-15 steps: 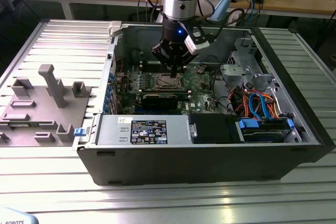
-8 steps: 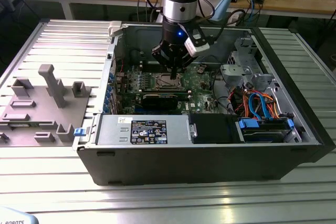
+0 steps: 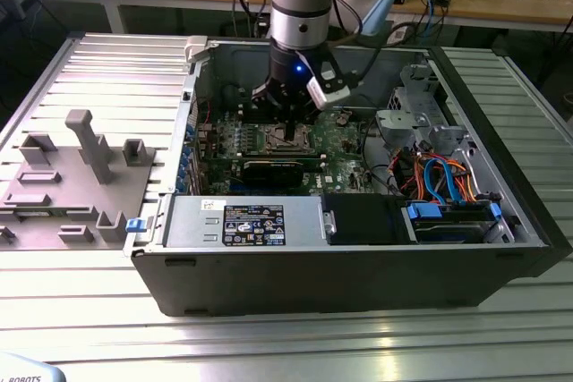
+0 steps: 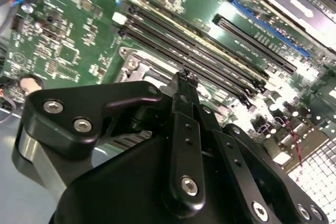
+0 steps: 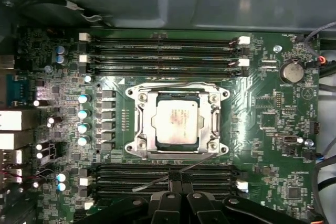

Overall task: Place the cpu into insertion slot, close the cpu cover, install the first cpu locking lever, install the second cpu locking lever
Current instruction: 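Install the second cpu locking lever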

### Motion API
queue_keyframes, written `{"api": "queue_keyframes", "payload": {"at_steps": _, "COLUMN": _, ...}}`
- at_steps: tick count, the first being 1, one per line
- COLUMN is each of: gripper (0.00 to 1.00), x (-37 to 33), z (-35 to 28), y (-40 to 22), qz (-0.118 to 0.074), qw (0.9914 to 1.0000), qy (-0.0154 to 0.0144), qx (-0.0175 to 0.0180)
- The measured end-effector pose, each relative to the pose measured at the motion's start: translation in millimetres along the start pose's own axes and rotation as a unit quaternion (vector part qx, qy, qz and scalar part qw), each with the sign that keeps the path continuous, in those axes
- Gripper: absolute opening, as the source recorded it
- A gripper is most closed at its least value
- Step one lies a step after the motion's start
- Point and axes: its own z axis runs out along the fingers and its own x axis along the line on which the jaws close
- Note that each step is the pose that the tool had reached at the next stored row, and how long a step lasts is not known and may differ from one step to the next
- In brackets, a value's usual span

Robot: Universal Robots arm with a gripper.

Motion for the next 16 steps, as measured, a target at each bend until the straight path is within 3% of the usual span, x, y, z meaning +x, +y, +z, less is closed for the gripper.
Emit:
{"api": "queue_keyframes", "payload": {"at_steps": 4, "gripper": 0.11, "x": 16.2, "z": 2.7, "y": -4.0, "qz": 0.0, "qw": 0.99995, "qy": -0.0003, "qx": -0.01}}
{"api": "queue_keyframes", "payload": {"at_steps": 7, "gripper": 0.11, "x": 23.6, "z": 5.4, "y": -9.2, "qz": 0.0, "qw": 0.99986, "qy": -0.0003, "qx": -0.0168}}
{"api": "queue_keyframes", "payload": {"at_steps": 13, "gripper": 0.11, "x": 30.0, "z": 12.9, "y": -19.1, "qz": 0.0, "qw": 0.99964, "qy": -0.0005, "qx": -0.0268}}
{"api": "queue_keyframes", "payload": {"at_steps": 16, "gripper": 0.11, "x": 31.5, "z": 20.0, "y": -19.0, "qz": -0.003, "qw": 0.99959, "qy": -0.0006, "qx": -0.0283}}
